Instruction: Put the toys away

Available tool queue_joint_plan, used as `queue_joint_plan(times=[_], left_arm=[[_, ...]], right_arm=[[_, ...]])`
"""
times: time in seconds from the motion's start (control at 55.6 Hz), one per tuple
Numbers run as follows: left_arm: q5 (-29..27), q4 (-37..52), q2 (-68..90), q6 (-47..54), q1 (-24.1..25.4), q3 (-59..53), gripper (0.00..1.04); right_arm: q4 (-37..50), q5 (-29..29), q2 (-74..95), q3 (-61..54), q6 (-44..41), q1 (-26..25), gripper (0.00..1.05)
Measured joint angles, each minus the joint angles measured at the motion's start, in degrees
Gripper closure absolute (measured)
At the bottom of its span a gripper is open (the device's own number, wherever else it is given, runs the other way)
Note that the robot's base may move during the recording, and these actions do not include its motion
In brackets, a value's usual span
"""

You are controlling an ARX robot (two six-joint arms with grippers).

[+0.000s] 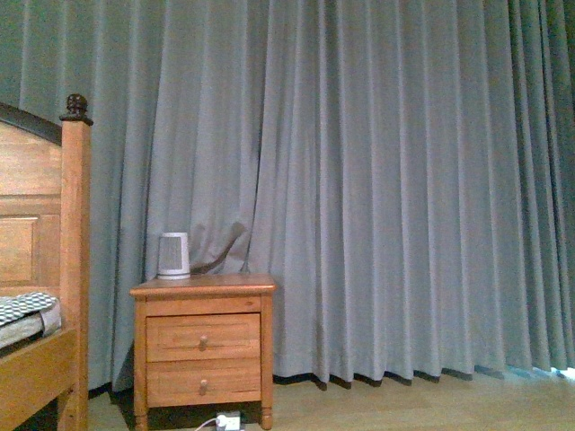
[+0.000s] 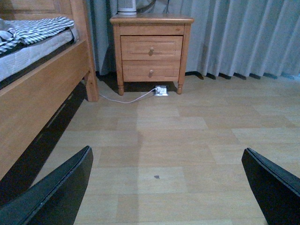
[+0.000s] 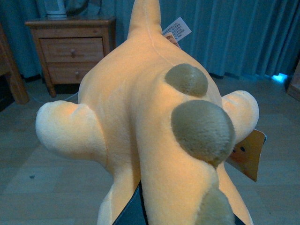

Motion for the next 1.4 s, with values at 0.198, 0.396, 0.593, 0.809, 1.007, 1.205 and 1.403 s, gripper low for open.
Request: queue_joint_plan(times=[0.198,0.396,0.593,0.809,1.007,1.205,1.403], left_arm=[[0.02,0.00,0.02,0.00,0.00,0.00,0.06],[0.02,0.00,0.02,0.00,0.00,0.00,0.06],[0.00,0.00,0.00,0.00,0.00,0.00,0.06],[0.02,0.00,0.00,0.00,0.00,0.00,0.06],[0.02,0.00,0.00,0.00,0.00,0.00,0.06],[0.02,0.00,0.02,0.00,0.00,0.00,0.06],[0.02,0.00,0.00,-0.02,0.00,0.00,0.06]], right_arm=[[0.00,0.00,0.00,0.00,-0.02,0.00,0.98],[0.00,0.00,0.00,0.00,-0.02,0.00,0.98],[0.00,0.00,0.02,0.00,-0.02,0.00,0.98],[0.00,0.00,0.00,0.00,-0.02,0.00,0.98],[0.00,-0.02,0.02,0.00,-0.02,0.00,0.98],[0.00,-0.02,0.02,0.00,-0.02,0.00,0.98],[0.00,0.04,0.00,0.00,-0.02,0.00,0.98]])
